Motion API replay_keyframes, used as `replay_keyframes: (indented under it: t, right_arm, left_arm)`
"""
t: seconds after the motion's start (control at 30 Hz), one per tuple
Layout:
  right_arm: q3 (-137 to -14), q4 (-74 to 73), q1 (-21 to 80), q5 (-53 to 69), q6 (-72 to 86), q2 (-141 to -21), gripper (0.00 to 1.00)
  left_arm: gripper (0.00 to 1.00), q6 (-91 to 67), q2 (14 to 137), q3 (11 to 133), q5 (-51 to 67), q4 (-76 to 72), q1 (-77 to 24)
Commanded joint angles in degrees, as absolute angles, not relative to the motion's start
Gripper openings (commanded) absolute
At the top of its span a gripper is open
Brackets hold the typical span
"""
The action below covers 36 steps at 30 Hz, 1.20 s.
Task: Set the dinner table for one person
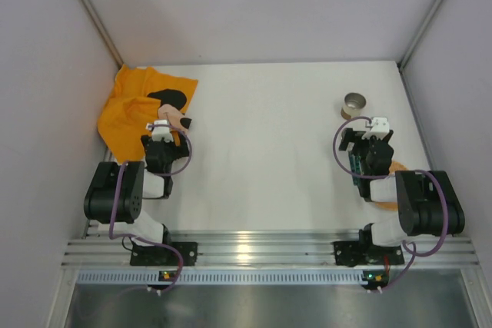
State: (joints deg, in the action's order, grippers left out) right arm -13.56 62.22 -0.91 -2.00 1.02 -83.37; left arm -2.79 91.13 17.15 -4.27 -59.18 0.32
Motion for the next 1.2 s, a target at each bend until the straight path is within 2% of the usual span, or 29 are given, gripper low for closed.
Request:
replay_keyframes:
  t: [0.0, 0.13, 0.23, 0.27, 0.37, 0.4, 0.47, 0.5, 0.57, 0.7, 0.8, 0.83, 0.9, 0.93, 0.97, 1.0, 1.03, 1.07, 1.1, 1.17]
  right_arm:
    - [-14.68, 66.36, -0.7, -0.88, 0.44, -83.06, 1.0]
    - [-14.77, 66.36, -0.7, -0.97, 0.53, -83.06, 1.0]
    - [-14.94, 65.92, -0.62, -1.23, 0.44, -83.14, 1.0]
    - [-15.03, 65.83, -0.53, -1.4, 0.53, -83.06, 1.0]
    - [-14.68, 66.09, -0.44, -0.36, -1.84, -81.83, 1.0]
    - [-16.68, 61.31, -0.44, 2.0, -4.46, -80.7, 1.0]
    - [-21.07, 51.21, 3.59, 4.92, -7.02, -76.48, 1.0]
    - [-23.53, 40.45, 5.08, 4.49, -8.95, -75.25, 1.0]
    - [-30.04, 30.56, 9.83, 2.55, -9.14, -71.82, 1.0]
    - [-34.88, 27.24, 19.84, 2.2, -10.37, -63.56, 1.0]
    - [-41.0, 26.55, 27.14, 2.63, -10.03, -58.02, 1.0]
    - [-43.74, 25.15, 29.86, 2.72, -9.24, -56.18, 1.0]
    - [-50.49, 20.24, 31.11, 0.28, 3.88, -55.11, 1.0]
    - [-51.75, 17.34, 31.11, -10.35, 11.35, -54.24, 1.0]
    - [-52.64, 4.61, 31.11, -16.64, 25.61, -53.97, 1.0]
    - [-52.04, -3.0, 31.03, -23.14, 34.1, -54.4, 1.0]
    - [-50.38, -5.77, 29.55, -24.68, 38.63, -54.67, 1.0]
    - [-49.75, -7.02, 28.23, -19.22, 33.8, -54.93, 1.0]
    - [-51.57, -11.64, 28.82, -18.2, 34.53, -56.15, 1.0]
    - [-53.61, -21.57, 29.0, -16.63, 36.82, -56.95, 1.0]
  left_arm:
    - [0.99, -2.29, 90.26, 17.93, -3.87, -63.37, 0.18]
    - [0.99, -2.46, 88.52, 17.67, -5.71, -64.25, 0.18]
    - [0.99, -5.17, 80.35, 22.74, -9.47, -45.15, -1.58]
    - [0.99, -6.66, 77.03, 27.29, -9.93, -32.65, -1.58]
    - [0.99, -11.66, 70.87, 35.58, -7.83, -15.63, -1.58]
    - [0.99, -12.56, 69.45, 36.73, -6.52, -13.82, -1.58]
    - [0.99, -17.98, 65.16, 40.24, -6.59, -9.16, -1.67]
    - [0.99, -19.15, 63.74, 41.3, -6.77, -5.31, -1.76]
    - [0.99, -22.49, 60.31, 44.55, -8.26, -1.6, -1.85]
    - [0.99, -25.57, 57.48, 51.75, -10.19, 9.29, -2.02]
    - [0.99, -29.7, 59.32, 61.14, -9.5, 18.96, -2.02]
    - [0.99, -30.4, 60.63, 67.87, -8.71, 25.25, -2.02]
    - [0.99, -32.6, 64.59, 73.02, -5.21, 28.03, -1.93]
    - [0.98, -35.04, 65.64, 74.69, -5.01, 28.65, -1.76]
    - [0.99, -42.99, 67.31, 74.71, -5.44, 31.87, -0.71]
    - [0.99, -46.72, 68.11, 74.18, 1.95, 32.6, 1.21]
    - [0.99, -49.19, 69.16, 70.18, 8.89, 30.69, 5.49]
    - [0.99, -50.44, 69.95, 67.7, 15.49, 23.02, 7.28]
    - [0.98, -52.02, 70.74, 65.76, 21.73, 21.72, 8.25]
    - [0.98, -50.03, 72.24, 67.75, 18.13, 25.98, 6.69]
